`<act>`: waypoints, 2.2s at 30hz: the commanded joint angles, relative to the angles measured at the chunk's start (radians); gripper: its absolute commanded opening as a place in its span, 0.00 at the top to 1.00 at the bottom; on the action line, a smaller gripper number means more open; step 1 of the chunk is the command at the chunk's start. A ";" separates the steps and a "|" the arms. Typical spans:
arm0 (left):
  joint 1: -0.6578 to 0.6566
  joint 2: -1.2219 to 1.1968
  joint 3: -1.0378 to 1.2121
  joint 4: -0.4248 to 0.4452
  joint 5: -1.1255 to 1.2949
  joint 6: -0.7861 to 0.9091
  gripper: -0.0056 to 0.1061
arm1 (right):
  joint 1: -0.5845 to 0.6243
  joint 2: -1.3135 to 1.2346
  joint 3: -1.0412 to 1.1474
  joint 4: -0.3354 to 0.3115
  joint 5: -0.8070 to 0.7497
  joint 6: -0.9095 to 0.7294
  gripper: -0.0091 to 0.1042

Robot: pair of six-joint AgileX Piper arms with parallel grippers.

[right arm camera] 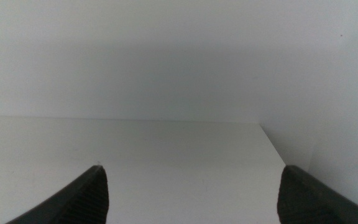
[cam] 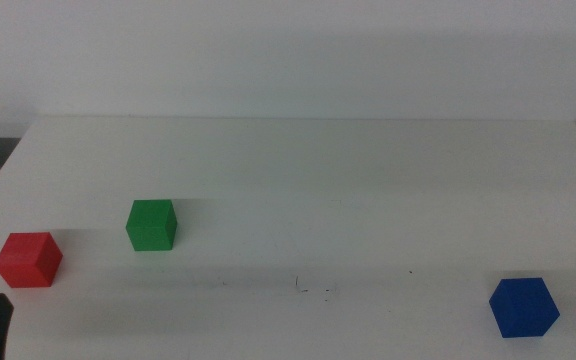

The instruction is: Stack red cubes first, then green, then blue cubes in a specific spot.

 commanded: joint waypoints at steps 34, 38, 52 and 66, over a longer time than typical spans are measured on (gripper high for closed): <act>0.220 1.621 -1.347 -0.039 0.943 0.120 0.11 | -0.004 -0.005 0.003 -0.008 -0.011 0.004 0.10; 0.229 1.724 -1.383 -0.055 0.915 0.170 0.11 | -0.004 -0.005 0.003 -0.008 -0.011 0.004 0.10; 0.229 1.917 -1.389 -0.106 0.896 0.209 0.11 | -0.004 -0.005 0.003 -0.008 -0.011 0.004 0.10; 0.229 1.987 -1.383 -0.101 0.901 0.209 0.42 | -0.004 -0.005 0.003 -0.008 -0.011 0.004 0.10</act>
